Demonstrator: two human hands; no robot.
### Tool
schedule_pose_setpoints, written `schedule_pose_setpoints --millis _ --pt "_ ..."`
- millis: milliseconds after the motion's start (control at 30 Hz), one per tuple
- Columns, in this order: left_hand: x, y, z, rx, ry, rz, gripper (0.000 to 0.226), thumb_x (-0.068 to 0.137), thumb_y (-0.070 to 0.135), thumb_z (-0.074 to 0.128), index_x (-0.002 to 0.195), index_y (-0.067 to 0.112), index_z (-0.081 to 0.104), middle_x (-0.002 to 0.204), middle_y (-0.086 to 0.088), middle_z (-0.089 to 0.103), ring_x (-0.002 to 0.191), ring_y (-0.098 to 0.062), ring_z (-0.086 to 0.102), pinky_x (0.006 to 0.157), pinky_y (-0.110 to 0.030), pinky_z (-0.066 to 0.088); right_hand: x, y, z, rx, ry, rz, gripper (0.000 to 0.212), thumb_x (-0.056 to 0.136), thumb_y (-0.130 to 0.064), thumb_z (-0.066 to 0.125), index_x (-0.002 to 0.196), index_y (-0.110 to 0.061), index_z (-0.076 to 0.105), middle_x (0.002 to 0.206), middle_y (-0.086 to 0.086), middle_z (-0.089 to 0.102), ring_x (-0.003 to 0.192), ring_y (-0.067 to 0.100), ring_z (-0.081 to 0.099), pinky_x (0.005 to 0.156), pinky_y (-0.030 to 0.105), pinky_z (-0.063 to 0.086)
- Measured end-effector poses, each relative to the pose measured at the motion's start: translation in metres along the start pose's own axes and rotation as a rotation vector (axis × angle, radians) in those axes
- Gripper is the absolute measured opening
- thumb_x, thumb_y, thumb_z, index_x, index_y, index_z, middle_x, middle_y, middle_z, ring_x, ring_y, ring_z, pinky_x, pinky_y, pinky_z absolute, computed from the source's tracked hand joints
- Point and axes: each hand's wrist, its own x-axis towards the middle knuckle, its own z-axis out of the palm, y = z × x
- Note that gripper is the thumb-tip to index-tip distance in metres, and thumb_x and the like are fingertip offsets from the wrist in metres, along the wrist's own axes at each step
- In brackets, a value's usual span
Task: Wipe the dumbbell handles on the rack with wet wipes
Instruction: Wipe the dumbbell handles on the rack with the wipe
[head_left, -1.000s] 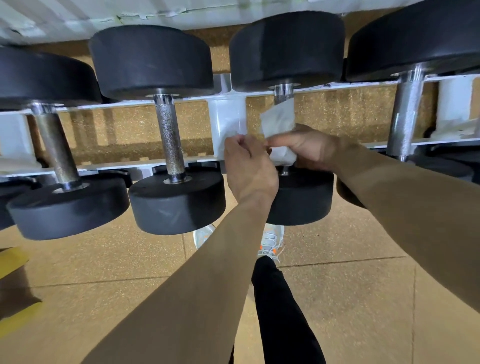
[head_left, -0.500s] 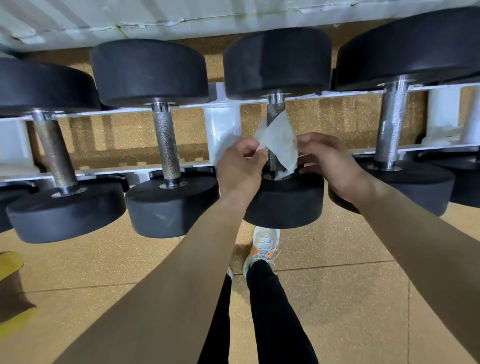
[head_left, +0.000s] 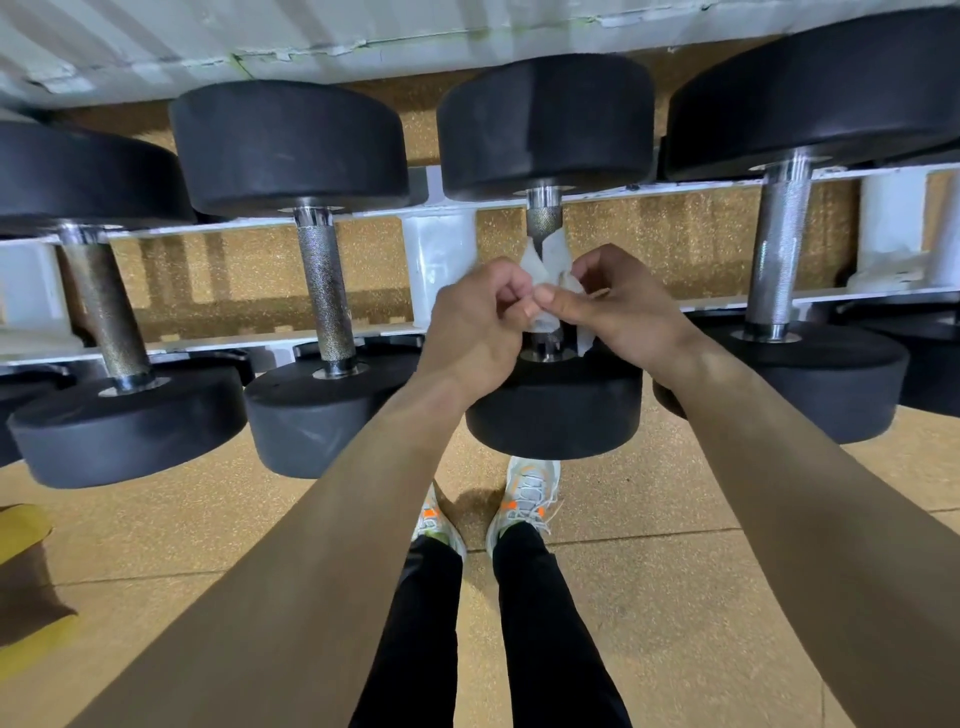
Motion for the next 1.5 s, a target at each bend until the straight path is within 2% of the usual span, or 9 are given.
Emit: schedule_pose_setpoints --millis 200,267,367,600,767,900,1067,1333,1500 --pt "0.005 -0.002 -0.012 0.065 -0.373 -0.009 0.004 0.097 0.021 0.066 0.095 0.019 0.068 0.09 0.007 0.069 0.079 0.001 0.06 0.071 -0.013 0.045 -0.007 0.015 -0.015 -0.053 -0.196 -0.023 0.042 0.078 -0.051 0.082 0.11 -0.026 0.071 0.099 -0.008 0.076 0.096 0.008 0.071 0.082 0.025 0.052" --pt "0.007 -0.007 -0.009 -0.013 -0.337 -0.098 0.006 0.098 0.019 0.064 0.094 0.017 0.068 0.097 -0.001 0.072 0.087 -0.008 0.067 0.082 -0.025 0.055 -0.008 0.013 -0.016 -0.074 -0.156 -0.046 0.016 0.089 -0.041 0.076 0.096 -0.027 0.074 0.089 -0.008 0.076 0.086 0.007 0.07 0.076 0.023 0.05" --pt "0.012 -0.021 0.002 -0.012 -0.097 -0.231 0.014 0.099 0.02 0.061 0.086 0.023 0.063 0.1 0.0 0.071 0.095 -0.018 0.067 0.09 -0.04 0.056 -0.006 0.007 -0.015 -0.338 0.004 -0.109 0.042 0.103 -0.028 0.058 0.064 -0.016 0.051 0.062 -0.001 0.049 0.063 0.018 0.047 0.057 0.026 0.033" --pt "0.006 -0.018 0.01 -0.029 -0.035 -0.277 0.007 0.088 0.017 0.062 0.093 0.021 0.064 0.089 0.007 0.068 0.086 -0.011 0.064 0.076 -0.014 0.048 -0.03 -0.034 0.005 0.311 -0.202 -0.193 0.021 0.098 -0.021 0.061 0.083 -0.013 0.071 0.078 0.002 0.071 0.073 0.013 0.065 0.072 0.028 0.051" --pt "-0.001 -0.007 0.003 -0.478 0.061 -0.325 0.027 0.105 0.005 0.043 0.08 0.013 0.052 0.064 0.004 0.063 0.063 -0.006 0.064 0.053 -0.014 0.05 -0.033 -0.056 0.021 0.104 -0.24 -0.254 0.021 0.102 -0.018 0.058 0.086 -0.018 0.071 0.076 -0.01 0.07 0.071 0.002 0.065 0.068 0.021 0.05" --pt "0.006 -0.001 0.0 -0.647 0.038 -0.428 0.015 0.091 0.02 0.058 0.099 0.014 0.07 0.087 -0.003 0.074 0.087 -0.023 0.07 0.077 -0.03 0.059 -0.032 -0.036 0.004 0.461 -0.089 -0.037 0.029 0.099 -0.004 0.052 0.087 -0.018 0.074 0.083 0.001 0.075 0.083 0.018 0.072 0.077 0.034 0.057" --pt "0.004 -0.009 -0.013 -0.855 -0.043 -0.513 0.023 0.096 0.031 0.061 0.112 0.015 0.067 0.095 -0.003 0.075 0.1 -0.022 0.071 0.099 -0.035 0.052 -0.026 0.001 -0.014 0.155 0.073 0.028 0.021 0.094 -0.006 0.055 0.101 -0.016 0.071 0.091 0.002 0.076 0.083 0.02 0.073 0.074 0.036 0.06" --pt "0.01 -0.013 0.005 -0.465 0.112 -0.475 0.035 0.083 0.004 0.07 0.109 0.026 0.063 0.119 -0.006 0.068 0.101 -0.024 0.069 0.084 -0.034 0.059 -0.004 0.005 -0.001 -0.1 0.296 0.098 0.038 0.089 -0.004 0.051 0.126 -0.008 0.058 0.116 0.012 0.067 0.109 0.03 0.063 0.088 0.037 0.053" --pt "0.001 -0.013 0.015 0.025 0.155 -0.388 0.028 0.081 0.023 0.07 0.106 0.03 0.06 0.094 0.013 0.063 0.093 -0.016 0.063 0.08 -0.027 0.051 -0.021 -0.005 0.014 -0.184 0.5 -0.059 0.039 0.088 -0.019 0.06 0.125 -0.01 0.052 0.122 0.01 0.056 0.109 0.03 0.056 0.087 0.031 0.042"
